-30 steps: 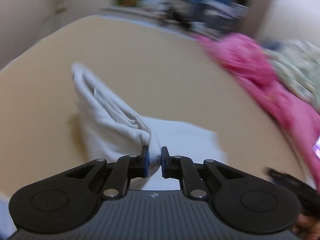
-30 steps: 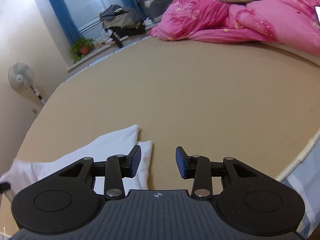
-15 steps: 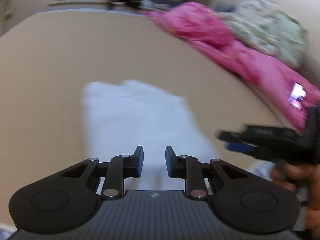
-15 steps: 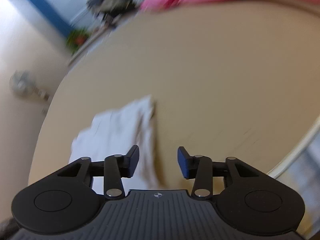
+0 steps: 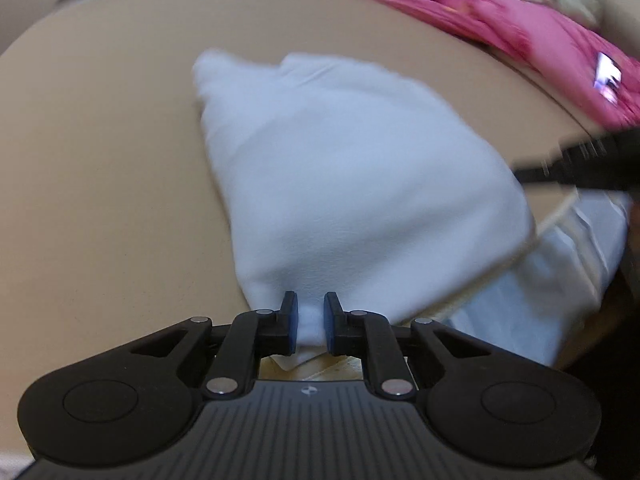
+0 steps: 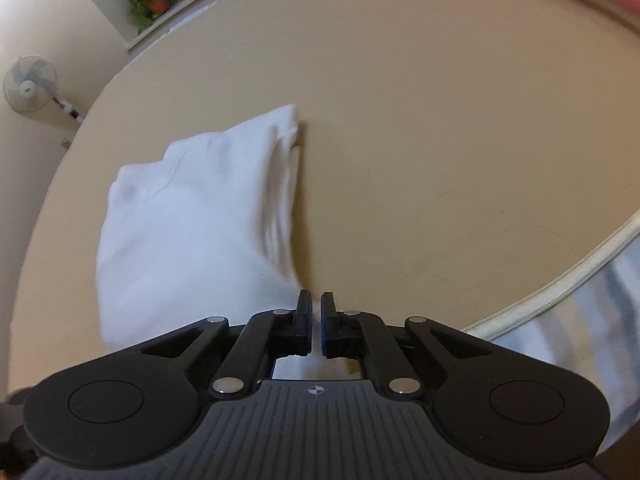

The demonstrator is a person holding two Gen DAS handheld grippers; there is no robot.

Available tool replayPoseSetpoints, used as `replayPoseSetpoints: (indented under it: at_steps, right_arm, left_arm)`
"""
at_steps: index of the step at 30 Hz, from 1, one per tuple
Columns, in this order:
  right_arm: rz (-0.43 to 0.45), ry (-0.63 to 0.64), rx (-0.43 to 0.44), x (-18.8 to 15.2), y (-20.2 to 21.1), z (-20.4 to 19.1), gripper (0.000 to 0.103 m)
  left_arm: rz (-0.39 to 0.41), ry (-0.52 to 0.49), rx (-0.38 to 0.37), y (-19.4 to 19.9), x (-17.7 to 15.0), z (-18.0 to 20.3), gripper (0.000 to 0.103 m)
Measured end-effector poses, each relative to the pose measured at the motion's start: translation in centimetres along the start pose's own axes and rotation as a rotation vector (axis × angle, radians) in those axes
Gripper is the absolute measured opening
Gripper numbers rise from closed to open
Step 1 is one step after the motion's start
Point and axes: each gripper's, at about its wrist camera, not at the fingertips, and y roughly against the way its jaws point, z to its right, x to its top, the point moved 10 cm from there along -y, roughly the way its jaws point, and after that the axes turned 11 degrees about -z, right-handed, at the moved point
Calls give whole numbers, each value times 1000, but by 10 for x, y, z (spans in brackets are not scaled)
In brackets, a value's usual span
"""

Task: Fold small clothes

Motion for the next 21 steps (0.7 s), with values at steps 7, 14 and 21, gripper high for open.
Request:
replayPoseSetpoints:
  at_steps: [7, 14, 21]
  right_arm:
    - [221, -17, 115, 69, 29, -13, 45]
    - [71, -2, 129, 105, -58, -40, 45]
    - [188, -40, 90, 117, -54, -42, 5]
  left_arm:
    - [260, -116, 106, 88, 15, -59, 44]
    - [275, 178, 111, 79, 9, -123, 43]
    - [246, 170, 26, 63, 20, -121, 44]
